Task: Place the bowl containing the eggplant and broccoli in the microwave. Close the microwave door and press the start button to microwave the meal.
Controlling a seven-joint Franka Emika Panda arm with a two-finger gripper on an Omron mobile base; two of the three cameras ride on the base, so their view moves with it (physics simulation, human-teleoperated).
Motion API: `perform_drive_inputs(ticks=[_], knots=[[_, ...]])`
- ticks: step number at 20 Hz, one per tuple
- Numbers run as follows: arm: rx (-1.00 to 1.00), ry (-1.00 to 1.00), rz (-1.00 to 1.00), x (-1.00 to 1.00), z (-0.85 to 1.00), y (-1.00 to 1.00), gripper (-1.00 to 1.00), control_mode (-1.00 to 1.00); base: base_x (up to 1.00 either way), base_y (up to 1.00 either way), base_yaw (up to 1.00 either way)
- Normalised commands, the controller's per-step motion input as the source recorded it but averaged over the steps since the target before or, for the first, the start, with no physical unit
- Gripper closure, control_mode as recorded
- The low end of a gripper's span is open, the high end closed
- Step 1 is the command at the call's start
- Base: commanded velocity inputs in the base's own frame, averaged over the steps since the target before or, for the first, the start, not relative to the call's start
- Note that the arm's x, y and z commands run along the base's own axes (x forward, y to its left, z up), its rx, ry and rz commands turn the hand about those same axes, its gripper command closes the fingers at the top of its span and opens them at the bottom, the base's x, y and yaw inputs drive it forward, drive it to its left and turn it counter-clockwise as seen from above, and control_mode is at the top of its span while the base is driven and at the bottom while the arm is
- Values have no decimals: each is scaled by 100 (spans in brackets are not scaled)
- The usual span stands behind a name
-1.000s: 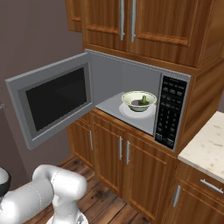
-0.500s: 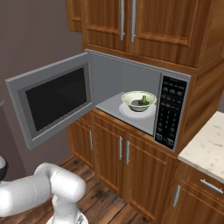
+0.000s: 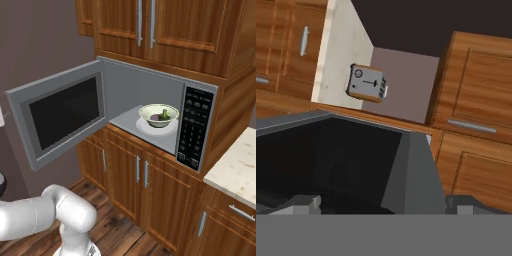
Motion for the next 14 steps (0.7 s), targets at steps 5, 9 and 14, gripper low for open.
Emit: perform_drive_inputs(ticks=[5,9,14], knots=[[-1,0,-2,29,-6,0,-100,-100,0,0,0],[-1,0,-4,24,-1,0,-100,-100,0,0,0],[0,0,-5,10,0,-4,-100,-100,0,0,0]])
